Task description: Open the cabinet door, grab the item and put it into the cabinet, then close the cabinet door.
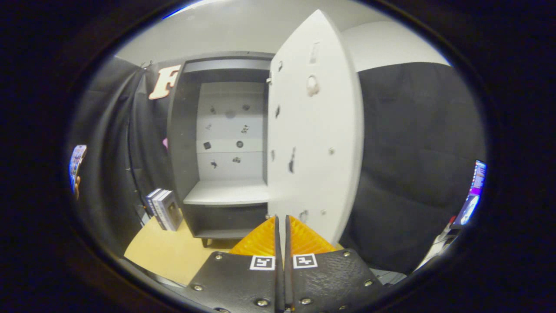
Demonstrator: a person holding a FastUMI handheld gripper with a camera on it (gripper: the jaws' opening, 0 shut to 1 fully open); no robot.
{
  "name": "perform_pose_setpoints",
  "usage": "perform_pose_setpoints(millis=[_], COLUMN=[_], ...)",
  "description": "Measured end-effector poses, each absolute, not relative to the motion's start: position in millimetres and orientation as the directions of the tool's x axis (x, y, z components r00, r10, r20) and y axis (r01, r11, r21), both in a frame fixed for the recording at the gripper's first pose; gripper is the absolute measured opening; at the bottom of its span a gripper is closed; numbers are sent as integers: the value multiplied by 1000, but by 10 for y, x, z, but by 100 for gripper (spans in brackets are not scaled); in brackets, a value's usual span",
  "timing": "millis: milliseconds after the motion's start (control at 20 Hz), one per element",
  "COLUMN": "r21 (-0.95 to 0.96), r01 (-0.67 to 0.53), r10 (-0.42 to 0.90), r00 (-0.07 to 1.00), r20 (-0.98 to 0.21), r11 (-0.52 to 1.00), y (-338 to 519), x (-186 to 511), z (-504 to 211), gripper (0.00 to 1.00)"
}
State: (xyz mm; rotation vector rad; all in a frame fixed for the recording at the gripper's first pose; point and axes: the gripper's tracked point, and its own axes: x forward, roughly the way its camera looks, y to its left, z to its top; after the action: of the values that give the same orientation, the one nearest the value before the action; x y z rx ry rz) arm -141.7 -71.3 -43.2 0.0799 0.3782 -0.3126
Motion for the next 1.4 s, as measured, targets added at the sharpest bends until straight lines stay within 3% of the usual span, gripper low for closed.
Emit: perform_pose_setpoints(millis=[150, 300, 400, 700, 1400], r21=[35, 63, 74, 66, 16], r01=[227, 178, 147, 50, -123], r10=[-189, -122, -83, 7, 79], r00=[880, 856, 835, 742, 523], r20=[-435, -503, -544, -671, -849], r11=[973, 982, 986, 997, 992], y=[-407, -175, -41, 262, 562], x=[-1296, -1210, -1159, -1048, -968], z=[-864, -1326, -1655, -2666, -4263], gripper=[3, 21, 45, 91, 91])
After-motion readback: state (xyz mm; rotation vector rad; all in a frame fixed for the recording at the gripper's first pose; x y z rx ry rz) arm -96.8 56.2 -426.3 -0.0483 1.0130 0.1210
